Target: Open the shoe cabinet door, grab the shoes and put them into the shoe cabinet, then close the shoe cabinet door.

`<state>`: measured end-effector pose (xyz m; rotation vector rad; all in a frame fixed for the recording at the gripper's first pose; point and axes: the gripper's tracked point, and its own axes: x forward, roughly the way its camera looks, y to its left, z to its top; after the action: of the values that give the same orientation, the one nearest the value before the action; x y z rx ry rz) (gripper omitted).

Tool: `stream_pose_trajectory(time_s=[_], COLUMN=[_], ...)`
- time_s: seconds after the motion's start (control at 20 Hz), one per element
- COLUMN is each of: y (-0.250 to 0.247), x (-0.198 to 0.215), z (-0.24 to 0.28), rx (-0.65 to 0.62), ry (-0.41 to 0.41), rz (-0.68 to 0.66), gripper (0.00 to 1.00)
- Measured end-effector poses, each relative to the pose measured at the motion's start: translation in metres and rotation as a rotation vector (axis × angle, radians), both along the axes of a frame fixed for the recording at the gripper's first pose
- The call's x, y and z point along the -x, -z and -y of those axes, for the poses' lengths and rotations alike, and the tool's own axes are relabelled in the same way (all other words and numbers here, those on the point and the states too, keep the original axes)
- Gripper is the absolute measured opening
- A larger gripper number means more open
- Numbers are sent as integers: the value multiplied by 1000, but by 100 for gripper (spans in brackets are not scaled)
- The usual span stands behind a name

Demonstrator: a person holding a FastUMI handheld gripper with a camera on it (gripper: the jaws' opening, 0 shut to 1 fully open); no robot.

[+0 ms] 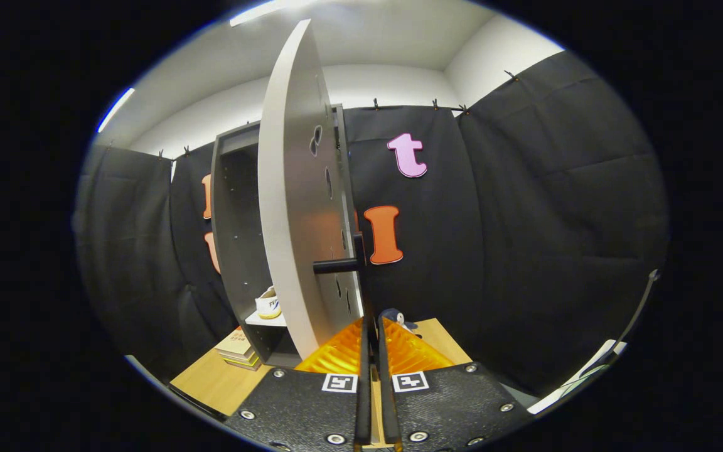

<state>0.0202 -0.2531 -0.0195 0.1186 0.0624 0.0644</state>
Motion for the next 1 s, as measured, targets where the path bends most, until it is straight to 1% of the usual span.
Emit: stream_pose_trajectory(time_s=[0.2, 0.35, 0.5, 0.6, 0.85, 1.0], y=[3, 1, -9, -10, -17, -11], x=[4, 18, 37, 50, 77, 82], z=[-1, 2, -14, -19, -61, -96], rx=[-8, 11, -2, 36, 81, 80], ry=[13, 40, 23, 43, 28, -6], rz=[-19, -22, -6, -10, -16, -21], gripper=[7, 7, 7, 6, 6, 6])
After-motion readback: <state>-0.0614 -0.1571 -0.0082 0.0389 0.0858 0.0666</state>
